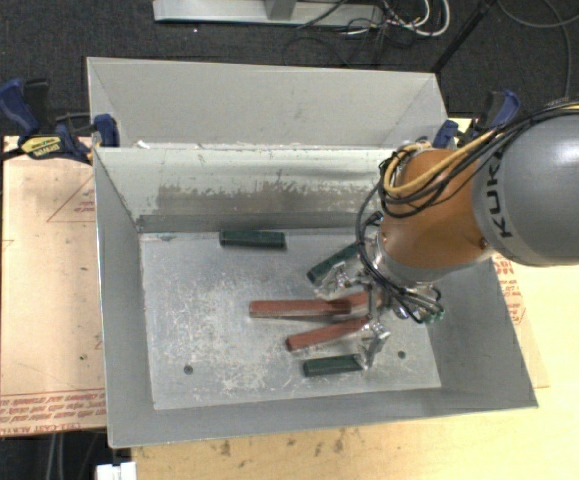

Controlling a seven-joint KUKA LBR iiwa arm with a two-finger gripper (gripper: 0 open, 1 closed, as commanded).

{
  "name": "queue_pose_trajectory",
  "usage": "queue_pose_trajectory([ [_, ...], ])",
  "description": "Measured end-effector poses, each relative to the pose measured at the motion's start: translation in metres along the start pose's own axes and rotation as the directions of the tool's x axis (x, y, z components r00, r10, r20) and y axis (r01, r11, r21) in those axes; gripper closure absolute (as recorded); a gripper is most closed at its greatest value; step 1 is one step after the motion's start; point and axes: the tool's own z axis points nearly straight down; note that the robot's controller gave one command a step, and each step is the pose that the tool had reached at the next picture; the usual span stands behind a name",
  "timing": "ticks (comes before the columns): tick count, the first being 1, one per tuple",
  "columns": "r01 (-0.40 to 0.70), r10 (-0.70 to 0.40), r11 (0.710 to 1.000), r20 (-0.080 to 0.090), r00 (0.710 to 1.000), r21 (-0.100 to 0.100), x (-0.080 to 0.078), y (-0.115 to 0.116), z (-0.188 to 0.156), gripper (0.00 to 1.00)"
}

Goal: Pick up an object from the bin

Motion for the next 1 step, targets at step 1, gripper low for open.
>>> queue_pose_trajectory([
  [1,0.005,-0.005,1.0,0.008,1.0,0.005,-0.0021,0.0008,-0.0059,1.0],
])
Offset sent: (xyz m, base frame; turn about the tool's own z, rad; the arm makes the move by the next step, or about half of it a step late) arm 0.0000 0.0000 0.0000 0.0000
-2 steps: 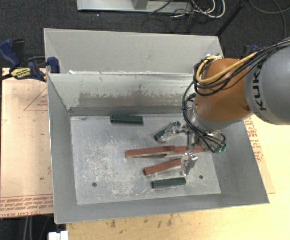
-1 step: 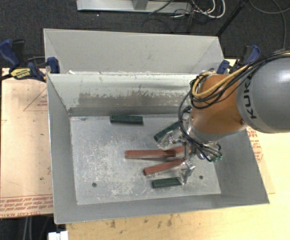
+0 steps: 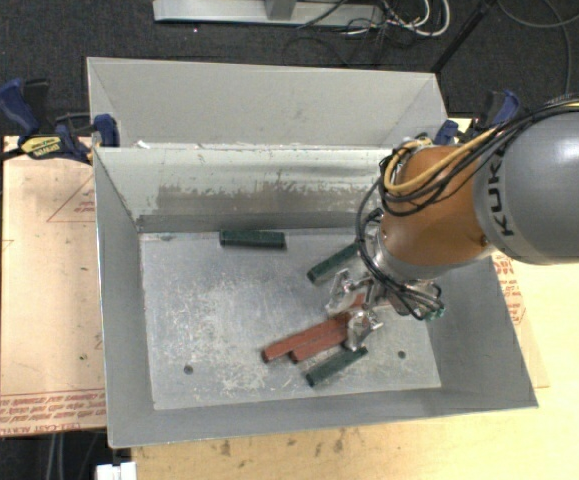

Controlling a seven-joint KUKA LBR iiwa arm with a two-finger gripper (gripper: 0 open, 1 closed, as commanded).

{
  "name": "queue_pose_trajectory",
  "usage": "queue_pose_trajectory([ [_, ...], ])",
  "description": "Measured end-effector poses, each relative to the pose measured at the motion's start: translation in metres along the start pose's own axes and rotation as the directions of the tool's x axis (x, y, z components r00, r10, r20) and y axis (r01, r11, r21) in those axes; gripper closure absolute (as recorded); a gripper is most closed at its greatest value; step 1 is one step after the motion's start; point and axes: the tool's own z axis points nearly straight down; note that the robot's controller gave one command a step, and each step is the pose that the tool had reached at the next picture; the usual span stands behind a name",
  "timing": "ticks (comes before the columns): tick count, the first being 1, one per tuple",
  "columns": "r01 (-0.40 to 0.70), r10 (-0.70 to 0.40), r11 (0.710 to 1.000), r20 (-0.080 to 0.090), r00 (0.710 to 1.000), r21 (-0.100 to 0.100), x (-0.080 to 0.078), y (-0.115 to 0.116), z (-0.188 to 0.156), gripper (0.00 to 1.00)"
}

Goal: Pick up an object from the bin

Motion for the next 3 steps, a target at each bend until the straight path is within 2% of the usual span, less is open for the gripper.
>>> queue_pose_trajectory([
  [2,0.0,0.0,1.0,-0.003,1.0,-0.001,0.0,0.0,-0.002,1.0],
  [3,0.001,-0.001,1.0,-0.011,1.0,-0.004,0.002,0.001,-0.015,1.0],
])
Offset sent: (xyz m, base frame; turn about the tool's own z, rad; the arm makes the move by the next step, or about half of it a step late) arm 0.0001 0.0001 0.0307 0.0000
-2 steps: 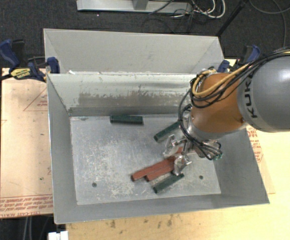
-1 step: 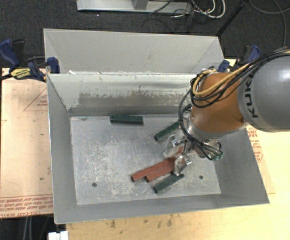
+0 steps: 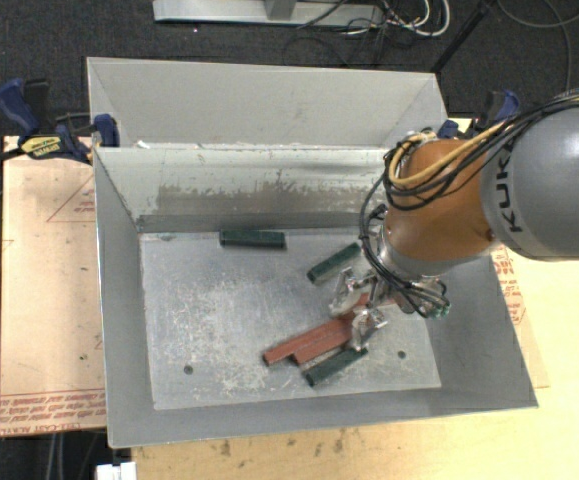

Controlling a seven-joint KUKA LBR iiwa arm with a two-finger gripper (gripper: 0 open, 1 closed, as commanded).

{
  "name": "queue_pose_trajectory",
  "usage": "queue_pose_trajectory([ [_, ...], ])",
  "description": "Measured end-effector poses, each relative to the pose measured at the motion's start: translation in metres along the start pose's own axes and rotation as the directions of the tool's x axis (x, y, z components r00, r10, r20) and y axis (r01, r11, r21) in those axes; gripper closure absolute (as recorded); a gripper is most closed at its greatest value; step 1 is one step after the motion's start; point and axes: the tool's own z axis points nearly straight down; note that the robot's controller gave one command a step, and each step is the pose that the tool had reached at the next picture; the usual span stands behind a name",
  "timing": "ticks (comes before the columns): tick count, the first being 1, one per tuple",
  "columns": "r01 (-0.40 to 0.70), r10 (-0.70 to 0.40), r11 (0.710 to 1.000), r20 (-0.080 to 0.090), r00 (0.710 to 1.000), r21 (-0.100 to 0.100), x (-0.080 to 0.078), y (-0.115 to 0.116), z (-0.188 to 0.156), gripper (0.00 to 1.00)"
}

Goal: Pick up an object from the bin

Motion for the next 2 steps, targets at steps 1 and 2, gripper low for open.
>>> queue_pose_trajectory([
  [1,0.0,0.0,1.0,0.003,1.0,0.002,-0.0014,-0.0004,-0.0094,1.0],
  [2,0.0,0.0,1.0,0.002,1.0,0.001,-0.0013,-0.0001,-0.0152,1.0],
])
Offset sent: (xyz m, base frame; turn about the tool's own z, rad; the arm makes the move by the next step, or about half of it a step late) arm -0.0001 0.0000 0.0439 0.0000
